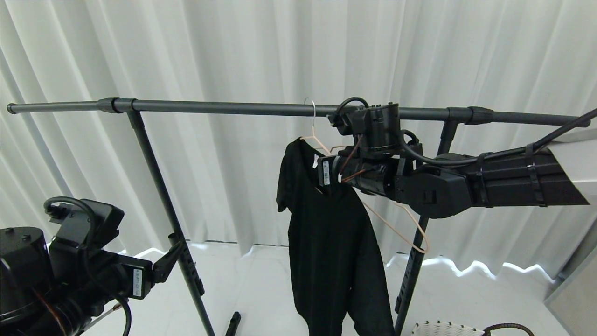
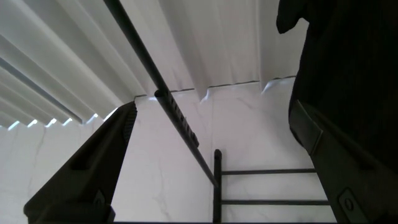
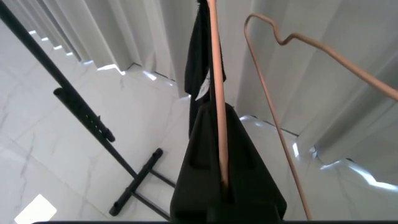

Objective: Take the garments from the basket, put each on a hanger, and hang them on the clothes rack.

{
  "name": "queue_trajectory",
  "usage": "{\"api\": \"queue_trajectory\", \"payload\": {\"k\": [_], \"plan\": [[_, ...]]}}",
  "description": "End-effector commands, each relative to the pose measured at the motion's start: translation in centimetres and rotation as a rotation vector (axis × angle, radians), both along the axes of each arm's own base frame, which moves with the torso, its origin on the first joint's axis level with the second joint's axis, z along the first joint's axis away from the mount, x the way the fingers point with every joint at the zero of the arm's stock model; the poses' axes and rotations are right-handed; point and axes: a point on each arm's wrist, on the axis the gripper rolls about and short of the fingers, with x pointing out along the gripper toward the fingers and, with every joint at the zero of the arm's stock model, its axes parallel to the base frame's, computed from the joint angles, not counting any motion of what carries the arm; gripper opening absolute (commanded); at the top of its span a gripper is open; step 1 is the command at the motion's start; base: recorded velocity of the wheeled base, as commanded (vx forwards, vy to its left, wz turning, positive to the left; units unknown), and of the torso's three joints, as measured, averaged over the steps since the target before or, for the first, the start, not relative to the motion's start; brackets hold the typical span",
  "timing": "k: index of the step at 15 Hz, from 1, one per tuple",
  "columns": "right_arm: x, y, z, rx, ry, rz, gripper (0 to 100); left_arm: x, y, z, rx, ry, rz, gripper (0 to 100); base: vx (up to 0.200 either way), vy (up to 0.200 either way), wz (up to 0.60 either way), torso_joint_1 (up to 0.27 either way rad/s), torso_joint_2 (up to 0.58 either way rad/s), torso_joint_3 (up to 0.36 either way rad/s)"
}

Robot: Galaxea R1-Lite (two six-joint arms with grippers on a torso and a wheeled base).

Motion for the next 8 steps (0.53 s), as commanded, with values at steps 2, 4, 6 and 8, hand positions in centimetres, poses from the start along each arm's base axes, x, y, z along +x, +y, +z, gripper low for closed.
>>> {"api": "queue_trajectory", "payload": {"k": [2, 4, 6, 8], "plan": [[0.1, 0.0, -0.2, -0.004, 0.005, -0.001, 100, -0.1, 0.0, -0.1, 0.001, 0.004, 0.0, 100, 0.0, 0.0, 0.0, 0.0, 0.0, 0.0], [0.0, 0.0, 0.1, 0.002, 0.0, -0.001, 100, -0.1, -0.1, -0.1, 0.001, 0.004, -0.006, 100, 0.0, 0.0, 0.0, 0.0, 0.0, 0.0], [-0.3, -0.9, 1.1, 0.002, -0.009, -0.011, 100, -0.1, 0.0, -0.1, 0.0, 0.001, -0.004, 100, 0.0, 0.0, 0.0, 0.0, 0.0, 0.0], [-1.4, -2.8, 3.2, -0.024, 0.017, -0.024, 100, -0.1, 0.0, 0.0, 0.0, -0.001, -0.001, 100, 0.0, 0.0, 0.0, 0.0, 0.0, 0.0]]}}
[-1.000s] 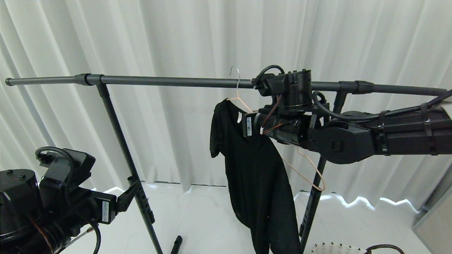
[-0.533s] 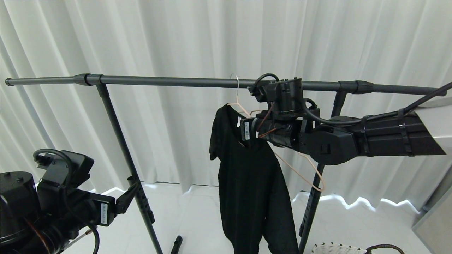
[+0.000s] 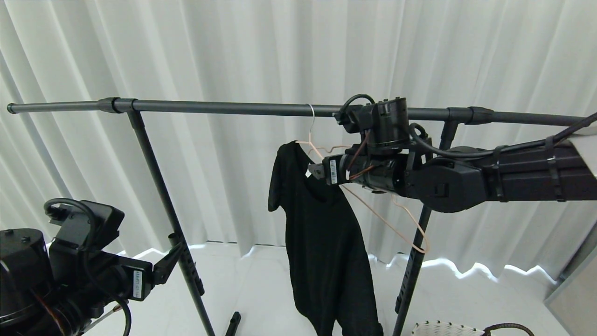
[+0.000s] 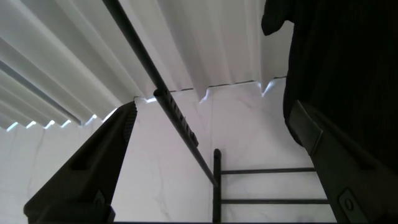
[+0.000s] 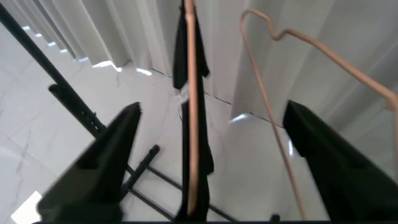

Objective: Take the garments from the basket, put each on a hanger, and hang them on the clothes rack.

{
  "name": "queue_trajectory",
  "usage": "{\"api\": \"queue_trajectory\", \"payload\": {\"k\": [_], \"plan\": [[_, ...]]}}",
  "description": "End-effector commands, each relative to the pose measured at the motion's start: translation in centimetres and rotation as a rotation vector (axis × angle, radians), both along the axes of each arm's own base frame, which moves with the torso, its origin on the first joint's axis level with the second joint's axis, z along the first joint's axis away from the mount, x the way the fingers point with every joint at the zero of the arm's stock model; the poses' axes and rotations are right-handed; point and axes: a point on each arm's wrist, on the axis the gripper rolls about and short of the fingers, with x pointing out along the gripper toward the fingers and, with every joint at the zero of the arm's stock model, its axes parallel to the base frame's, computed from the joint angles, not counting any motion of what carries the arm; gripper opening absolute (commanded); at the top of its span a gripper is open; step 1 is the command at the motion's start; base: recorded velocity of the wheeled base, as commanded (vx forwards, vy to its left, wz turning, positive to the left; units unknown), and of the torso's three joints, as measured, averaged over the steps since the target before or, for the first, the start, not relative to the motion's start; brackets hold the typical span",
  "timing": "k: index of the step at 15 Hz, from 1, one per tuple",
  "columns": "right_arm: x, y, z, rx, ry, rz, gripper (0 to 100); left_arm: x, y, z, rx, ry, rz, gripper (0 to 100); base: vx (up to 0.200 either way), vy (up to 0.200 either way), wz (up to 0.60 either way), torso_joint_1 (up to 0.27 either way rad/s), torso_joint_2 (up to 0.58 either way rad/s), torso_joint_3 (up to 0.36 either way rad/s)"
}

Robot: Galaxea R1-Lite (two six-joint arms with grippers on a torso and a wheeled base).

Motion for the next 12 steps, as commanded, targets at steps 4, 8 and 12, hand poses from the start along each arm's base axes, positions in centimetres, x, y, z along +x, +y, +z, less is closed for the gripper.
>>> {"api": "queue_trajectory", "payload": {"k": [4, 8, 12], "plan": [[-5.6, -6.6, 6.9, -0.018, 0.013, -0.029, 100, 0.1, 0.5, 0.1, -0.001, -0.005, 0.031, 100, 0.0, 0.0, 0.0, 0.0, 0.0, 0.0], [-10.3, -15.1, 7.3, -0.239, 0.06, -0.223, 100, 0.2, 1.5, 0.1, -0.001, -0.005, 0.091, 100, 0.0, 0.0, 0.0, 0.0, 0.0, 0.0], [-13.0, -23.0, 5.4, -0.378, 0.113, -0.428, 100, 0.3, 2.4, 0.2, 0.001, -0.012, 0.146, 100, 0.0, 0.0, 0.0, 0.0, 0.0, 0.0]]}}
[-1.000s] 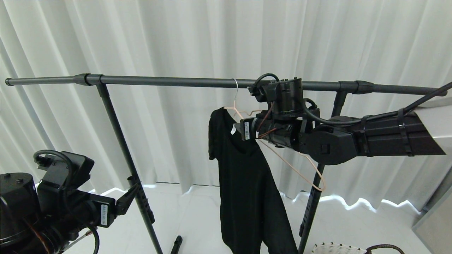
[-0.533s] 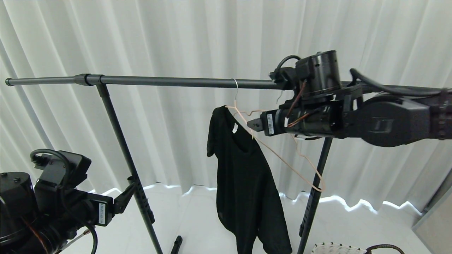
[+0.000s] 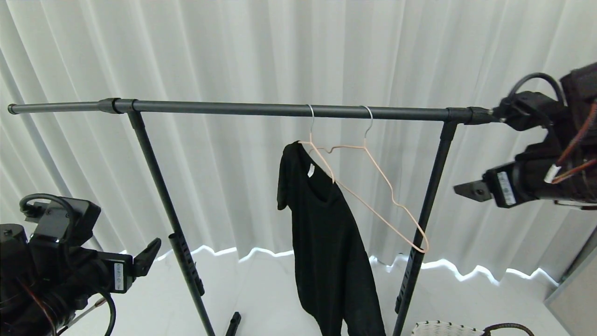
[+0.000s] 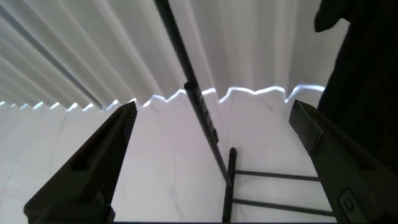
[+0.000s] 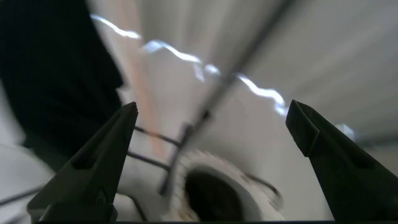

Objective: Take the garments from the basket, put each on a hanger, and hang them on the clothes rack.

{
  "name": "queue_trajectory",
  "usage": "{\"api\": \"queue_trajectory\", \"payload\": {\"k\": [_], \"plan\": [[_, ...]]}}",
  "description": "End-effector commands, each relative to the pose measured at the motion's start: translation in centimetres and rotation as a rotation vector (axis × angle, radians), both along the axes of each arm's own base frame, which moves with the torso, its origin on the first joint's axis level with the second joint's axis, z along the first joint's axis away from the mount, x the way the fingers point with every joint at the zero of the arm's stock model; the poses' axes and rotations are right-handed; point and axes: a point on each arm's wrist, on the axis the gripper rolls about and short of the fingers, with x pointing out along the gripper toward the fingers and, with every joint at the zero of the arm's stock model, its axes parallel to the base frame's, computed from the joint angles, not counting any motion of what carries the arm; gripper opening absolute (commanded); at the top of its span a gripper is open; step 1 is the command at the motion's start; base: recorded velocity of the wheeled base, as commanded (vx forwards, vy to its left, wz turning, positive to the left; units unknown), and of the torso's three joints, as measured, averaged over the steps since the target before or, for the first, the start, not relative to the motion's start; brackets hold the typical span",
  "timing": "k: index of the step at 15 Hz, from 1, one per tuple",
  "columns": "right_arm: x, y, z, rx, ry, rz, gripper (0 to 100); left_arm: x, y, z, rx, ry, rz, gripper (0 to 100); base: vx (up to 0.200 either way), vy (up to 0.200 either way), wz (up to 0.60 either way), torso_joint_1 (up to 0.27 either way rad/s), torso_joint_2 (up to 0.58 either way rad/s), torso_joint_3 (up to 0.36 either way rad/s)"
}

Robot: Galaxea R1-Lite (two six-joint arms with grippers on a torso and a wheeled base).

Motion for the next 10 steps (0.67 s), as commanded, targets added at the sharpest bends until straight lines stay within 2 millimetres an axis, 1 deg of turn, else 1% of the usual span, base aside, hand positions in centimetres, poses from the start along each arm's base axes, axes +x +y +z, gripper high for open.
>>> {"api": "queue_trajectory", "payload": {"k": [1, 3, 5, 8, 10], "plan": [[-2.9, -5.5, -0.5, -0.054, -0.014, -0.16, 100, 0.0, 0.4, 0.1, 0.004, -0.004, 0.031, 100, 0.0, 0.0, 0.0, 0.0, 0.0, 0.0], [-2.8, -7.4, -1.1, -0.078, 0.008, -0.252, 100, 0.1, 0.6, 0.1, 0.022, -0.004, 0.093, 100, 0.0, 0.0, 0.0, 0.0, 0.0, 0.0], [-2.7, -8.4, -1.3, -0.08, 0.016, -0.309, 100, 0.1, 0.7, 0.0, 0.038, -0.003, 0.144, 100, 0.0, 0.0, 0.0, 0.0, 0.0, 0.0], [-2.7, -8.7, -1.8, -0.086, 0.034, -0.323, 100, -0.1, 0.7, -0.2, 0.041, 0.007, 0.147, 100, 0.0, 0.0, 0.0, 0.0, 0.0, 0.0], [-2.7, -8.7, -2.0, -0.088, 0.041, -0.323, 100, -0.1, 0.7, -0.2, 0.043, 0.009, 0.146, 100, -0.2, 0.0, 0.0, 0.002, 0.0, 0.002]]}}
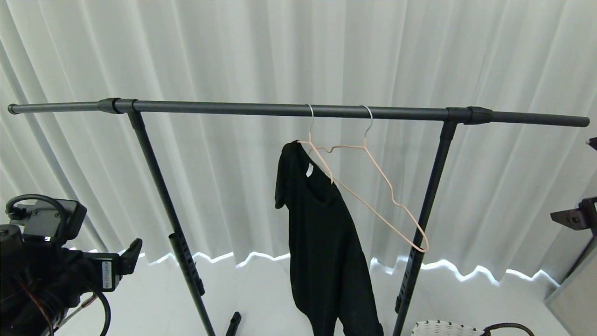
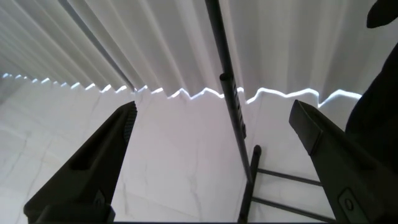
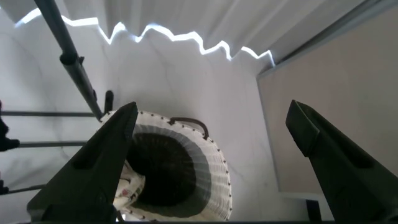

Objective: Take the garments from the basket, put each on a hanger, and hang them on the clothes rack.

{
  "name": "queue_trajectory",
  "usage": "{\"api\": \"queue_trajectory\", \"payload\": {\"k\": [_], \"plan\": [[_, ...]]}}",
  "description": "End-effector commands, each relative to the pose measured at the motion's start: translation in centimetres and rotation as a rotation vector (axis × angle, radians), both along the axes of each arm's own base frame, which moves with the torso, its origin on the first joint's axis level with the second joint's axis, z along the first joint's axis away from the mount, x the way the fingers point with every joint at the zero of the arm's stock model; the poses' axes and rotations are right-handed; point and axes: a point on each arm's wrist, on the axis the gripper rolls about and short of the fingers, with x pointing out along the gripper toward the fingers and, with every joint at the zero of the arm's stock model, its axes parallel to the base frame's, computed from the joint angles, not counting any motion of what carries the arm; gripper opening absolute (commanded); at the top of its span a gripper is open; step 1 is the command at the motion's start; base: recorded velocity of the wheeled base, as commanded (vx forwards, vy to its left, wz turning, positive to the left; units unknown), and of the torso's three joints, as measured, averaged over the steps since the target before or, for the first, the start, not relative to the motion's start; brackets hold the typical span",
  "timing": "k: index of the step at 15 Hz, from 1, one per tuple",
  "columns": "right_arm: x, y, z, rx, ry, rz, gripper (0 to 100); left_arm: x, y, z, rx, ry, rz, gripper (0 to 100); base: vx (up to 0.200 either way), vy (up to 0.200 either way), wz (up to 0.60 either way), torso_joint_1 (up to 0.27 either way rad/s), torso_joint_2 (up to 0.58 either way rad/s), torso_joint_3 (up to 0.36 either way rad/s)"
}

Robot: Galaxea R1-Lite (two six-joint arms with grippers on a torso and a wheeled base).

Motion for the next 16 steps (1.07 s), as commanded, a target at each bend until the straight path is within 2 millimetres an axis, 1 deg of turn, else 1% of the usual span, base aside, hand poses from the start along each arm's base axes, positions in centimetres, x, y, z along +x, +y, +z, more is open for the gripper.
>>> {"api": "queue_trajectory", "payload": {"k": [1, 6, 10, 16], "plan": [[0.1, 0.0, -0.3, 0.0, 0.011, -0.002, 100, 0.0, 0.0, -0.1, 0.0, 0.006, 0.001, 100, -0.2, 0.0, 0.0, 0.007, 0.01, 0.002], [-0.1, 0.0, -1.3, -0.005, 0.047, -0.002, 100, 0.0, 0.0, -0.1, 0.0, 0.007, -0.002, 100, -0.2, 0.0, 0.0, 0.0, 0.01, 0.002], [-0.1, 0.0, -1.7, -0.005, 0.044, -0.002, 100, -0.1, 0.0, -0.3, 0.001, 0.015, -0.002, 100, 0.0, 0.0, 0.0, -0.021, 0.05, 0.034], [-0.2, 0.1, -2.9, -0.01, 0.047, 0.012, 100, 0.0, 0.0, -0.4, 0.001, 0.022, -0.002, 100, 0.0, 0.0, 0.0, -0.189, 0.46, 0.251]]}}
